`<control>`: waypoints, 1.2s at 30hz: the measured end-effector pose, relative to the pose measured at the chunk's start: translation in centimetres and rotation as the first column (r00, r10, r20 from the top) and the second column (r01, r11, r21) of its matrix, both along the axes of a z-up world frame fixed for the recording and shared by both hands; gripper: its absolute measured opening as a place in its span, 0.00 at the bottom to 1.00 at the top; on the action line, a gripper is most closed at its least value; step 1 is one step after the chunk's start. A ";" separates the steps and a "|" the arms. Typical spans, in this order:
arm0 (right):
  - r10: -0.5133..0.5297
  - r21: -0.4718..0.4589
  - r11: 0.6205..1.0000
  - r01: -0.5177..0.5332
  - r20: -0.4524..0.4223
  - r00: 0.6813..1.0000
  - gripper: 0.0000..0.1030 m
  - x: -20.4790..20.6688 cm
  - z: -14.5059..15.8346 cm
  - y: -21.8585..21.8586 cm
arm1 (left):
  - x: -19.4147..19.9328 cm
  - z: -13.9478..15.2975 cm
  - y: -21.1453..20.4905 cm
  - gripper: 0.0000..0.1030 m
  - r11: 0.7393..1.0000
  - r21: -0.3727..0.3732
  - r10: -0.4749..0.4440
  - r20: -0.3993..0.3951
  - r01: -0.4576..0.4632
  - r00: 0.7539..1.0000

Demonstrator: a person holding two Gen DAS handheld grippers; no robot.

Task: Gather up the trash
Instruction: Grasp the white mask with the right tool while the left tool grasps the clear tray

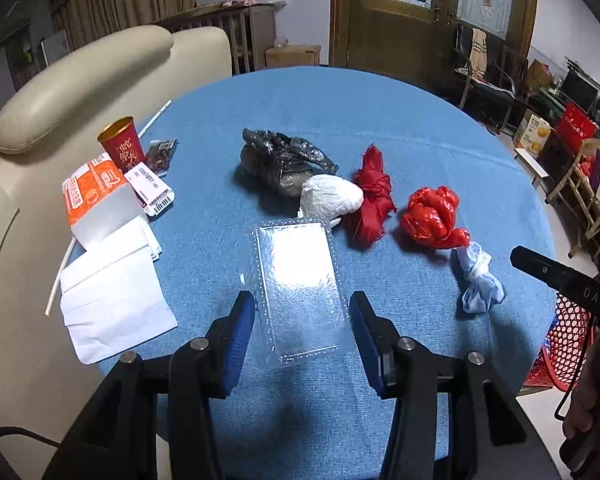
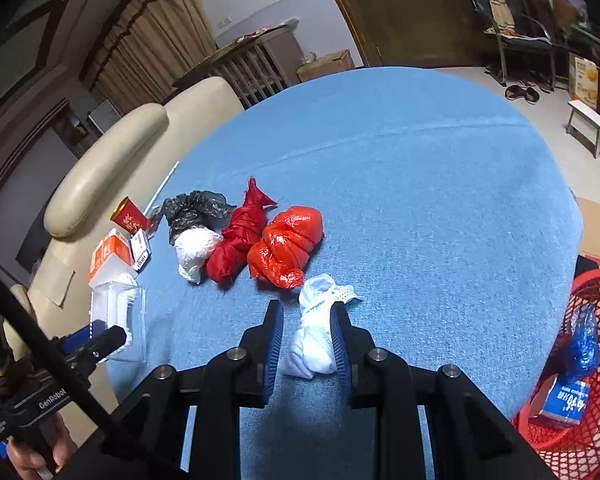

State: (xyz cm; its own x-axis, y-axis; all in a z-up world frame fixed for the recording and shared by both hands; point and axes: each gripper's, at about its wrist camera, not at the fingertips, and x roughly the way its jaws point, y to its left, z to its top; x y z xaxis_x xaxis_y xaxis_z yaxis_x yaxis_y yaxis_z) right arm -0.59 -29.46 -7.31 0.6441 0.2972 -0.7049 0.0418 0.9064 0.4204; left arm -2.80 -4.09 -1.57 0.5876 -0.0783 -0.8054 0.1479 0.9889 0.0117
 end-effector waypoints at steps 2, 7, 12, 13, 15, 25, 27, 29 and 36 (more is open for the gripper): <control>0.004 0.003 1.000 -0.004 0.004 1.000 0.26 -0.2 0.1 -0.1 | -0.1 0.1 0.0 0.49 1.000 -0.003 0.003 0.004 -0.003 1.000; 0.030 0.049 0.998 -0.028 -0.030 0.999 0.27 0.0 -0.3 -0.3 | -0.1 0.1 0.0 0.49 1.000 -0.017 0.007 0.002 -0.007 1.000; 0.038 0.076 0.997 -0.033 -0.072 0.997 0.67 0.6 -1.3 -0.2 | 0.2 -0.6 0.2 0.50 0.999 -0.036 0.004 -0.012 -0.004 1.000; 0.034 0.081 0.996 -0.029 -0.061 0.998 0.72 0.5 -1.4 -0.2 | 0.2 -0.7 0.3 0.50 0.999 -0.042 0.005 -0.016 -0.006 1.000; 0.038 0.057 0.998 -0.035 -0.037 0.999 0.72 0.5 -1.4 0.2 | 0.3 -1.1 0.4 0.50 0.999 -0.052 0.002 -0.023 -0.003 1.000; 0.082 -0.075 0.993 -0.090 -0.107 0.991 0.38 2.8 -4.0 2.8 | 1.3 -2.9 0.8 0.51 0.990 -0.138 -0.027 -0.070 0.017 0.997; 0.087 -0.093 0.991 -0.096 -0.096 0.992 0.32 2.7 -4.0 3.1 | 1.4 -3.4 0.9 0.51 0.990 -0.140 -0.024 -0.083 0.012 0.996; 0.085 -0.083 0.992 -0.092 -0.093 0.992 0.30 2.7 -4.1 2.9 | 1.5 -3.7 0.9 0.51 0.989 -0.149 -0.023 -0.097 0.009 0.995; 0.069 -0.042 0.997 -0.072 -0.080 0.994 0.28 1.7 -3.7 1.6 | 1.5 -4.3 1.2 0.63 0.988 -0.156 -0.012 -0.124 -0.007 0.992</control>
